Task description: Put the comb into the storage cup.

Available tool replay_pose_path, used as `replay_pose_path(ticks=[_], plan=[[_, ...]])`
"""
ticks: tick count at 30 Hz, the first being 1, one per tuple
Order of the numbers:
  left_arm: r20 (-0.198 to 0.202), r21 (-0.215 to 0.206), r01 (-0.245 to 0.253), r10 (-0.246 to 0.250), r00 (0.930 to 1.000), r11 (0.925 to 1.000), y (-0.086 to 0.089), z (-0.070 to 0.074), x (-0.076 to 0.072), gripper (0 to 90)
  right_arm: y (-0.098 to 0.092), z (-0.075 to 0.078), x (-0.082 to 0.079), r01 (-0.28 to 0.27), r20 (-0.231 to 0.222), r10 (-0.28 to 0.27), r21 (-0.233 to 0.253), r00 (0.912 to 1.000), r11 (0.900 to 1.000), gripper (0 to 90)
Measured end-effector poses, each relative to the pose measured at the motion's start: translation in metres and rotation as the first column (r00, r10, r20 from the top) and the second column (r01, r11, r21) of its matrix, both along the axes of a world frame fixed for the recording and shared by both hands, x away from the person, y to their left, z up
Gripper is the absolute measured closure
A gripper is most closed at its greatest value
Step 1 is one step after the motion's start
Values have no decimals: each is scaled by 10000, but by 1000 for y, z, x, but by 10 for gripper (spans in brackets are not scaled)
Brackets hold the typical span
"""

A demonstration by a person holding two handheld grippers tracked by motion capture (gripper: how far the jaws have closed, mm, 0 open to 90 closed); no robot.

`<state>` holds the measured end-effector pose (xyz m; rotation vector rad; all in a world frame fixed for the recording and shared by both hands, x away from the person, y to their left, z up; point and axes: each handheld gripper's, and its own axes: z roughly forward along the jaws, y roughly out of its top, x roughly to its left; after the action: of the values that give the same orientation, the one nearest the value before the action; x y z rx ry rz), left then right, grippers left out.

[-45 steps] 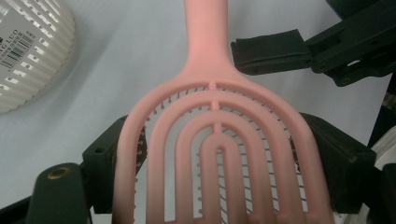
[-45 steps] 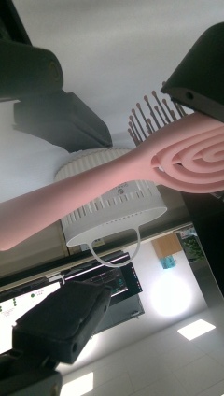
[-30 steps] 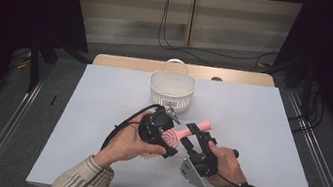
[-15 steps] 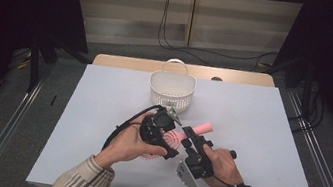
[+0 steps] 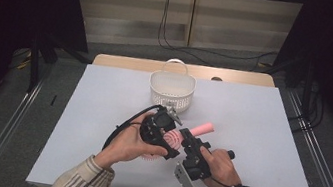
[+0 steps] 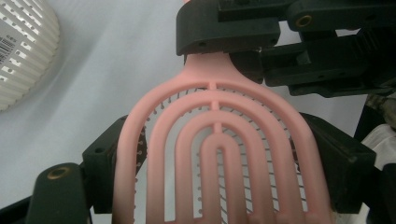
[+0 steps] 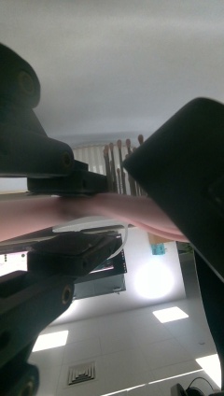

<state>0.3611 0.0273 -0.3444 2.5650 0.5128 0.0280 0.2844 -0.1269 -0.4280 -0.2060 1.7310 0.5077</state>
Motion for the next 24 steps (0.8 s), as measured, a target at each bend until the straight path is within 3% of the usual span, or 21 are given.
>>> replay_pose_path(ticks=[10,17,24], plan=[[-36,48,-51,51,10000,10000,0,1,1,197,4,-3,1,96,412,-88,-189,9991,9998,726],[56,134,33,-34,10000,9999,0,1,-1,197,6,-6,-1,250,279,-246,-173,9993,9995,800],[24,-12,14,-14,10000,10000,0,2,-1,195,6,-5,-2,310,455,-292,-389,9985,9988,811]])
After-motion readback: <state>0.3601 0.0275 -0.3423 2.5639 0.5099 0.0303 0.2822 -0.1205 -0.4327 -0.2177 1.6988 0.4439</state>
